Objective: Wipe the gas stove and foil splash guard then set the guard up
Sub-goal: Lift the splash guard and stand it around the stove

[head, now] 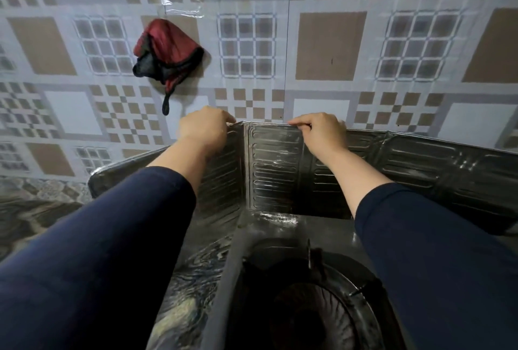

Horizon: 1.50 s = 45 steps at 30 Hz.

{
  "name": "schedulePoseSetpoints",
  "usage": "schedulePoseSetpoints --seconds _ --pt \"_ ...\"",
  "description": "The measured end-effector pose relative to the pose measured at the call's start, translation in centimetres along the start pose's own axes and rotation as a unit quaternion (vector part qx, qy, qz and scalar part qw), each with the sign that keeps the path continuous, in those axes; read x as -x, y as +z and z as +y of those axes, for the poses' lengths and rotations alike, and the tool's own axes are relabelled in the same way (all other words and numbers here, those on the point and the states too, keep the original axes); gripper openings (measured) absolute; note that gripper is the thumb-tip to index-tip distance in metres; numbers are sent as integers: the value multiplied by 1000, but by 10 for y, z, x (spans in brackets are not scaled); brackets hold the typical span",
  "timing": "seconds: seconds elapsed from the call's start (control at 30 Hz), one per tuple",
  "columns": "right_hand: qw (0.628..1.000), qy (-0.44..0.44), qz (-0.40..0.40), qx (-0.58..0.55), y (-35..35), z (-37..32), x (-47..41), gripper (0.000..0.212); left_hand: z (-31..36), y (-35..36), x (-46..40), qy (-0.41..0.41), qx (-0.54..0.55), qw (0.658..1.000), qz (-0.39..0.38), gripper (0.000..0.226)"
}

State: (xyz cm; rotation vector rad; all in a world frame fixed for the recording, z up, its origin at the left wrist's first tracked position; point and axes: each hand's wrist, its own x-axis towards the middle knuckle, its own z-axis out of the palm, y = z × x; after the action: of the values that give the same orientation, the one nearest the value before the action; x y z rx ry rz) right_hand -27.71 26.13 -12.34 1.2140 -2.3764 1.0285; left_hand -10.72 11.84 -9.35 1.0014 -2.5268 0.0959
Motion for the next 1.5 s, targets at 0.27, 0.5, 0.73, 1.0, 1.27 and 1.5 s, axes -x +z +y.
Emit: schedulePoseSetpoints --seconds 0.27,0.5,0.73,1.0,1.27,1.5 --pt "1000 11 -8 21 2 -11 -15 35 31 -12 -13 -46 -33 998 -42 31" --pt "1000 22 -8 11 7 -12 -20 37 41 -23 -26 -66 13 992 -105 22" --pt "999 17 -15 26 17 -6 -19 37 26 -4 -37 -120 133 969 -170 21" --pt "999 -6 22 37 33 -1 -20 41 19 15 -34 -199 371 902 -100 19" --pt "997 -16 28 72 29 -1 -18 42 18 14 -32 -192 331 920 -90 16" --pt "995 -35 -1 98 21 -1 -9 49 18 9 -26 -179 282 938 -97 13"
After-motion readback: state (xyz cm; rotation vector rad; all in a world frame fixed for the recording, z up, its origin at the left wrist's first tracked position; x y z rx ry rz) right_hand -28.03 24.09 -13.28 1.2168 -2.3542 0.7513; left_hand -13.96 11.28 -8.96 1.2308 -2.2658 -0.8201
